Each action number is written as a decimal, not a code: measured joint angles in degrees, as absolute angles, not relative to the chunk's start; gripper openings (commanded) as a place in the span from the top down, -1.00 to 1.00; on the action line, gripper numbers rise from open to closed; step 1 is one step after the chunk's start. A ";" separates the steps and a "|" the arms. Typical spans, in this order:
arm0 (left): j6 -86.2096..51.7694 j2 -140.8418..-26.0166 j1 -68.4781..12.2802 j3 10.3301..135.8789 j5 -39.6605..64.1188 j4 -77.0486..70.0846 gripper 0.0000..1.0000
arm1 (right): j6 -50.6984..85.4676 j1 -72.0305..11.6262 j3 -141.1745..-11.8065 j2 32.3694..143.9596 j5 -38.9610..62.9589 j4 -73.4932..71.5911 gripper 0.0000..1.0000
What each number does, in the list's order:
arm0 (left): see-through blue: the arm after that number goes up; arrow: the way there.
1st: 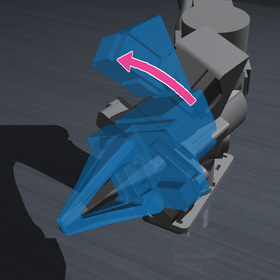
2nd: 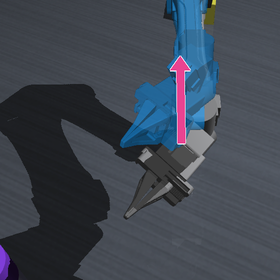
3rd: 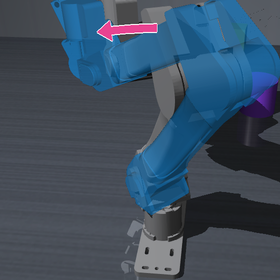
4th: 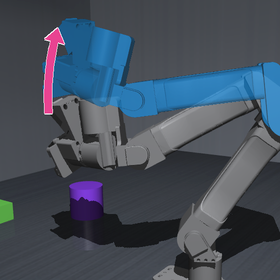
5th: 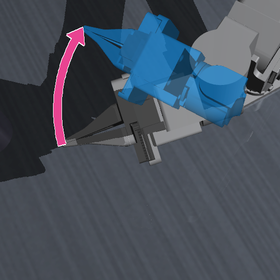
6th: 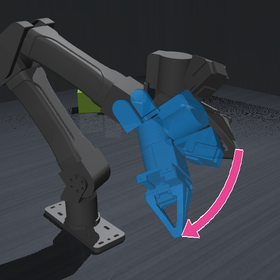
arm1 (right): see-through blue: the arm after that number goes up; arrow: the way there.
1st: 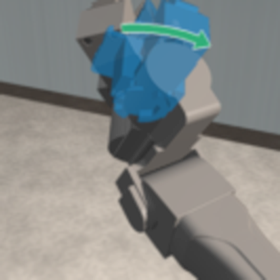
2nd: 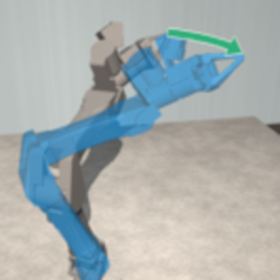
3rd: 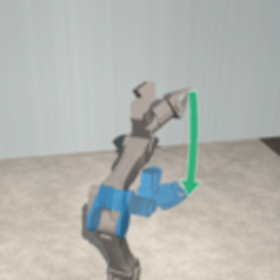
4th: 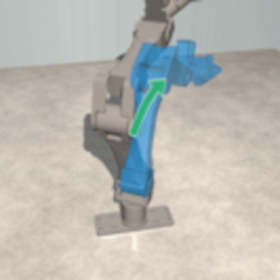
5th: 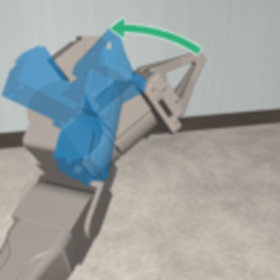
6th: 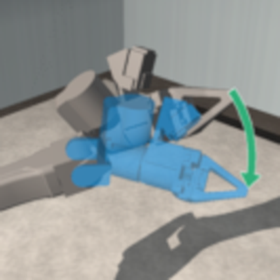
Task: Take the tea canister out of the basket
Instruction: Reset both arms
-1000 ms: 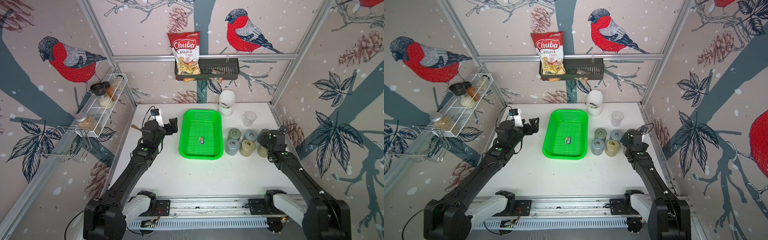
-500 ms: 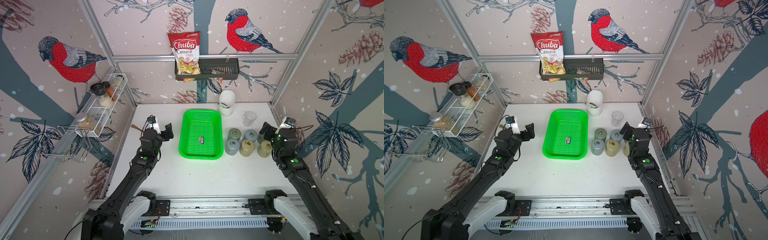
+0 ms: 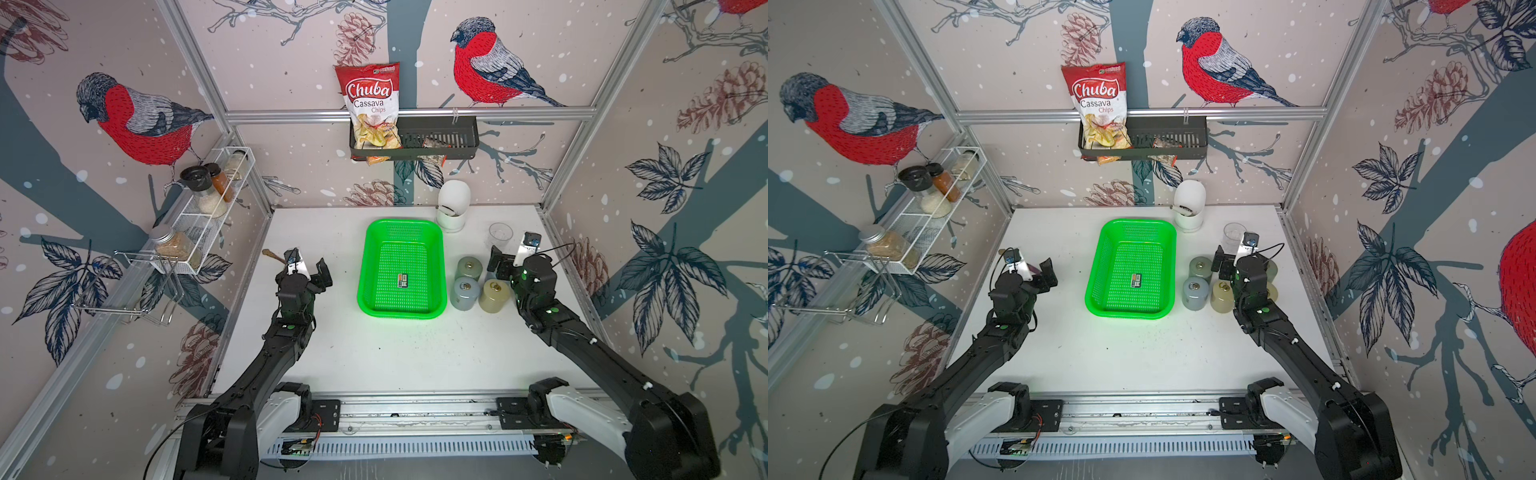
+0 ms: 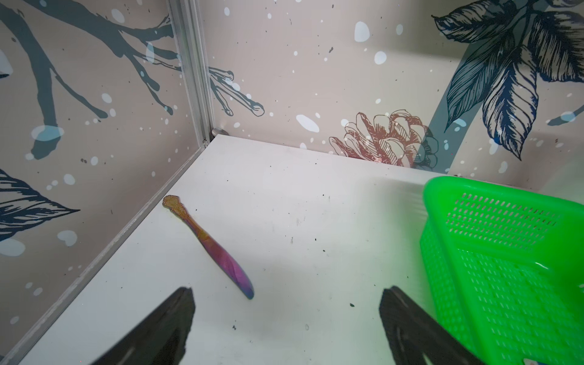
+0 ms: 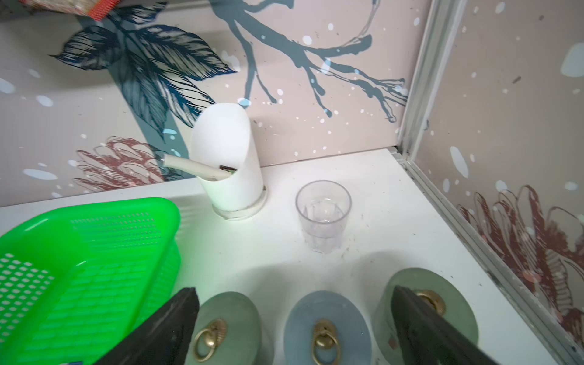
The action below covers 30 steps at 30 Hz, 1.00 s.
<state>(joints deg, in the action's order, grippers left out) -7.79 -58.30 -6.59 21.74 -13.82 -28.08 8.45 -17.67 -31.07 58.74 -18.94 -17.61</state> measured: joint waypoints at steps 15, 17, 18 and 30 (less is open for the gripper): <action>0.93 -76.20 -5.37 14.06 -12.99 -55.53 -0.92 | 5.93 -2.92 -13.52 62.13 -11.42 -44.14 -0.99; 1.54 -78.04 -5.32 12.78 -11.70 -58.83 -0.92 | 5.89 -2.61 -12.49 65.41 -10.31 -47.29 -0.99; 1.54 -78.78 -5.32 12.36 -11.51 -59.88 -0.92 | 5.85 -2.61 -12.43 66.94 -10.07 -48.51 -0.99; 2.94 -84.20 -5.30 11.60 -10.09 -68.03 -0.92 | 2.61 -4.67 -12.05 75.92 -9.28 -58.39 -1.00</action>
<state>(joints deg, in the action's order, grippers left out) 2.94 -84.20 -5.30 11.60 -10.09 -68.03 2.61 -4.67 -12.05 75.92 -9.28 -58.39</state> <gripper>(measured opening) 0.960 0.996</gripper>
